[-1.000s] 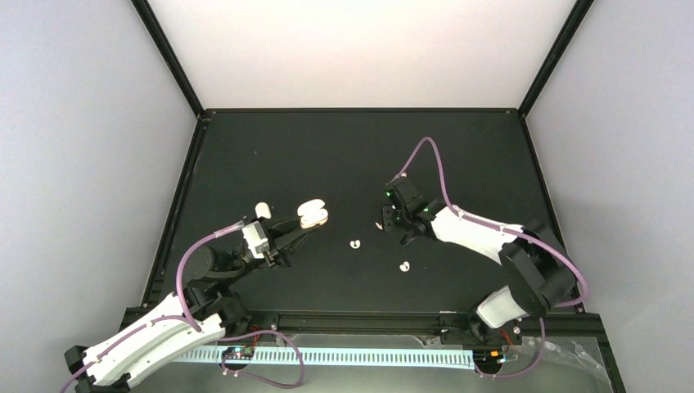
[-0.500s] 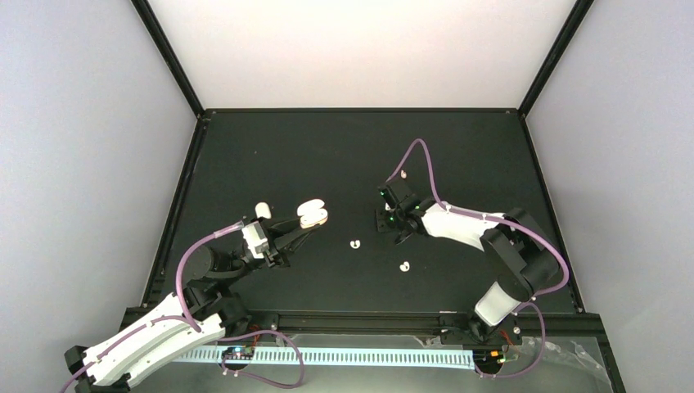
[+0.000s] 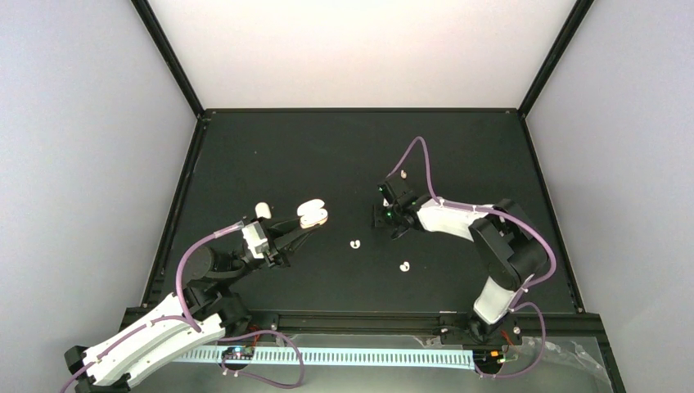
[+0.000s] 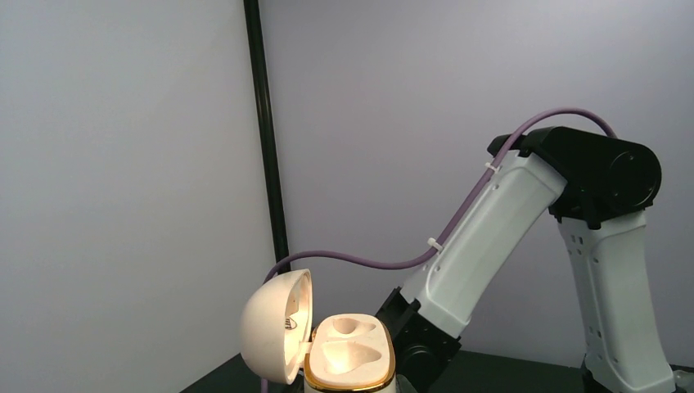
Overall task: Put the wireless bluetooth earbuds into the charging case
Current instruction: Pick up the earbud from the center of the board.
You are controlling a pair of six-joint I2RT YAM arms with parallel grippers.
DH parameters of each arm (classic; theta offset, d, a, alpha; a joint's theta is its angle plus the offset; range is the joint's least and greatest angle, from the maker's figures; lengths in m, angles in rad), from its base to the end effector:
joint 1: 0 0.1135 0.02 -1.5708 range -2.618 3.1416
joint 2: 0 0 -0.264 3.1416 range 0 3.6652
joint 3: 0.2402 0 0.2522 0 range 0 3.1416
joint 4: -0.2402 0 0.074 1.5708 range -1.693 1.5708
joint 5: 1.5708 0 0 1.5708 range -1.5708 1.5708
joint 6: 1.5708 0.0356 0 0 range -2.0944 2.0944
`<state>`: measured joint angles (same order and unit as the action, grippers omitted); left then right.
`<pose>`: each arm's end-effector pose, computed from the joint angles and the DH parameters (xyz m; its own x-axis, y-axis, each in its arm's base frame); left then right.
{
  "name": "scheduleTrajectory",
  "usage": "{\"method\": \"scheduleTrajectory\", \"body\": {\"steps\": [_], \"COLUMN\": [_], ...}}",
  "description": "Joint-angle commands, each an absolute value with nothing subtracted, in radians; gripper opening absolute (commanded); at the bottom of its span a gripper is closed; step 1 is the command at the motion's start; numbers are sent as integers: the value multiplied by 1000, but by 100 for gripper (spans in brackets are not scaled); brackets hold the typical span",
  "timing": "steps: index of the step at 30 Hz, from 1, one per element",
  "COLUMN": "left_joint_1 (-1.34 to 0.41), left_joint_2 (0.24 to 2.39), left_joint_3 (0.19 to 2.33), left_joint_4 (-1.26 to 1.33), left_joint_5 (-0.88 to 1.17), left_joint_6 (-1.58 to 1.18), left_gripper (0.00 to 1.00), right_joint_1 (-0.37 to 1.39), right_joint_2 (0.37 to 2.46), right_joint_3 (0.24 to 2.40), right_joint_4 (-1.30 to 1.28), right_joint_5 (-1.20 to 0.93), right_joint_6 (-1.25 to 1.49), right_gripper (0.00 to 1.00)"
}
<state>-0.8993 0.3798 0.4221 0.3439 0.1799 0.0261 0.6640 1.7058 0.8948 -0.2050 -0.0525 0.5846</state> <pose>0.0684 -0.0964 0.3227 0.2571 -0.2822 -0.9243 0.8670 0.4899 0.0916 0.2552 0.2020 0.1457 -0.9099 -0.0122 -0.4147 -0.1619 0.9307 0.3279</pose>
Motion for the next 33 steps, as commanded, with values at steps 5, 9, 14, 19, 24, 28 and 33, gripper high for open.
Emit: {"method": "scheduleTrajectory", "body": {"steps": [5, 9, 14, 19, 24, 28, 33], "left_joint_1": [-909, -909, -909, -908, -909, -908, -910], "left_joint_2": [382, 381, 380, 377, 377, 370, 362], "left_joint_3": [448, 448, 447, 448, 447, 448, 449], "left_joint_4": [341, 339, 339, 341, 344, 342, 344], "left_joint_5": [167, 167, 167, 169, 173, 173, 176], "left_joint_6": [43, 43, 43, 40, 38, 38, 34], "left_gripper": [2, 2, 2, 1, 1, 2, 2], "right_joint_1": [629, 624, 623, 626, 656, 686, 714], "right_joint_2": [1795, 1842, 1862, 1840, 1858, 1897, 1947], "right_joint_3": [981, 1035, 1075, 1077, 1130, 1196, 1272], "right_joint_4": [-218, -237, -266, -315, -401, -477, -560], "right_joint_5": [-56, -52, -32, 29, 94, 162, 198], "right_joint_6": [559, 543, 525, 495, 451, 449, 501], "right_gripper": [30, 30, 29, 30, 33, 34, 34]}}
